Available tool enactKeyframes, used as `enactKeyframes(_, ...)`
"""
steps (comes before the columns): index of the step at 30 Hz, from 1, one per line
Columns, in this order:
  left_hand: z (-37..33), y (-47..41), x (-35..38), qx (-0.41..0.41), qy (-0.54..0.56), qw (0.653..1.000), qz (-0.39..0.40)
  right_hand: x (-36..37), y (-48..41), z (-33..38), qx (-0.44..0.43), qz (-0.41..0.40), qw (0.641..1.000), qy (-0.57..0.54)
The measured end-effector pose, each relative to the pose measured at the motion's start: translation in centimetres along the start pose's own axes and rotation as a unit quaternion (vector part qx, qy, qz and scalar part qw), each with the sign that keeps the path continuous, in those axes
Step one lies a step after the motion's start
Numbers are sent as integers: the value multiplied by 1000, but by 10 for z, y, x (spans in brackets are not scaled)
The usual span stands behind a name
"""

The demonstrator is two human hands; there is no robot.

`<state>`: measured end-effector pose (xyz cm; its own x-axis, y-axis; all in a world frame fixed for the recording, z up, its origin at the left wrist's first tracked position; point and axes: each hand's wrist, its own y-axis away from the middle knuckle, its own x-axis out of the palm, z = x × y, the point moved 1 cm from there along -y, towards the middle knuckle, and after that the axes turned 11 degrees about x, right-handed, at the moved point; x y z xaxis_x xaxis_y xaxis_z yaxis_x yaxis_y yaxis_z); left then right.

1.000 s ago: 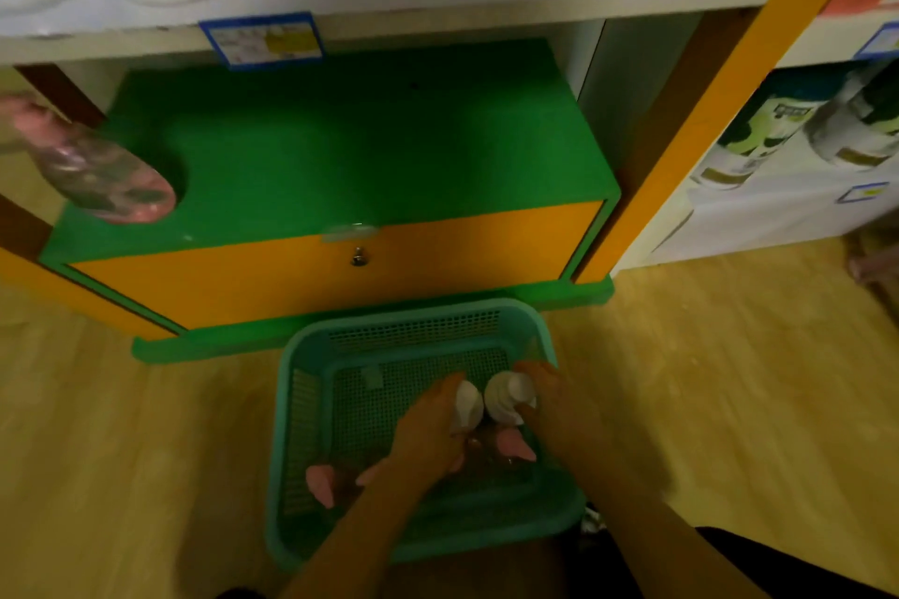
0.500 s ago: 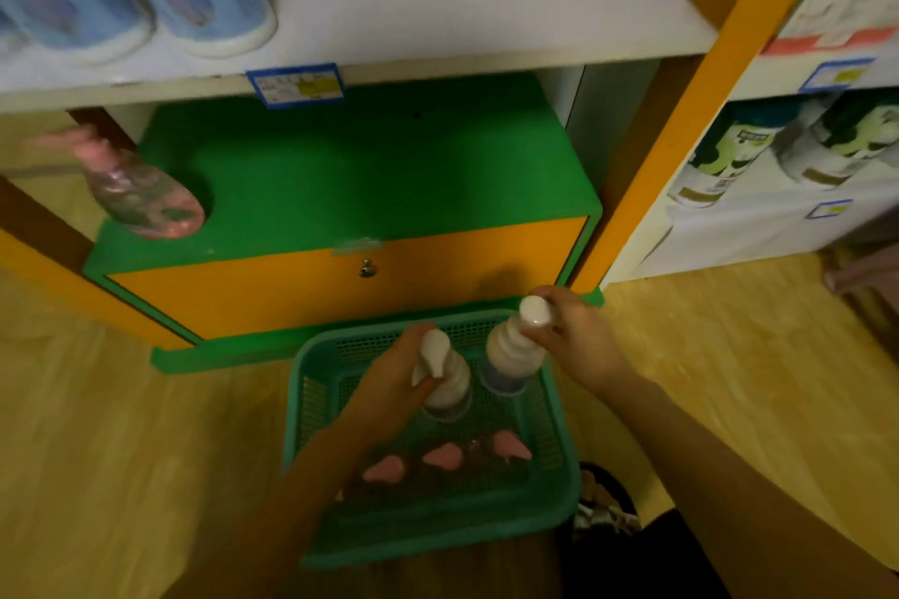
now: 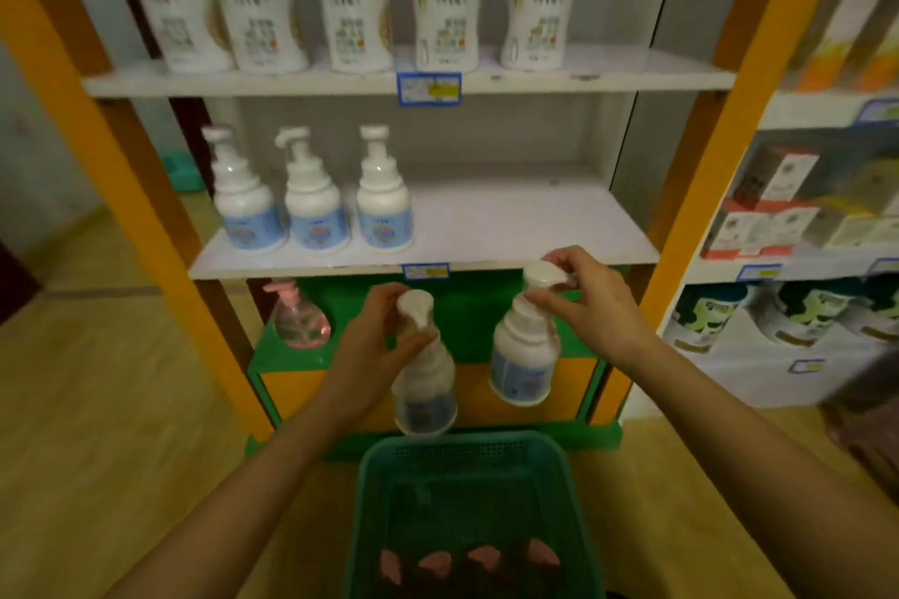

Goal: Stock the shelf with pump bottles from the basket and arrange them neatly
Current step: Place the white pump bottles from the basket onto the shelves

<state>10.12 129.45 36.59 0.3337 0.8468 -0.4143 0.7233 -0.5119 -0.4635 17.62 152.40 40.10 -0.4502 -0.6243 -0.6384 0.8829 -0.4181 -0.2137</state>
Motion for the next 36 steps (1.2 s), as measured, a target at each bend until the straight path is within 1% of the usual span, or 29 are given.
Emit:
enactKeyframes(3,-23,-11,-29,7,-3,1000,-30,-9,-13,39,-18,-21,1000,6)
enactKeyframes(7,-46,-28,-59,20,-11,997,-73,-12,-35,81,-27,-83,996,-1)
enactKeyframes(9,-55,-37,-72,27,-9,996,-90,-6,-48,96,-35,-104,994,-8)
enactKeyframes(12,-60,-47,-87,35,-10,994,-100,11,-69,108,-22,-117,993,-20)
enactKeyframes(18,-47,-70,-105,58,-20,991,-122,44,-116,113,-12,-153,988,-25)
enactKeyframes(23,-28,-91,-100,75,-32,990,-117,56,-149,104,-18,-167,986,-12)
enactKeyframes(27,-17,-103,-93,81,-32,989,-119,62,-168,96,-13,-168,985,25)
enactKeyframes(31,-9,-111,-85,80,-15,989,-120,64,-178,86,6,-188,981,51)
enactKeyframes(36,-16,-117,-76,88,4,990,-113,64,-172,77,4,-159,985,66)
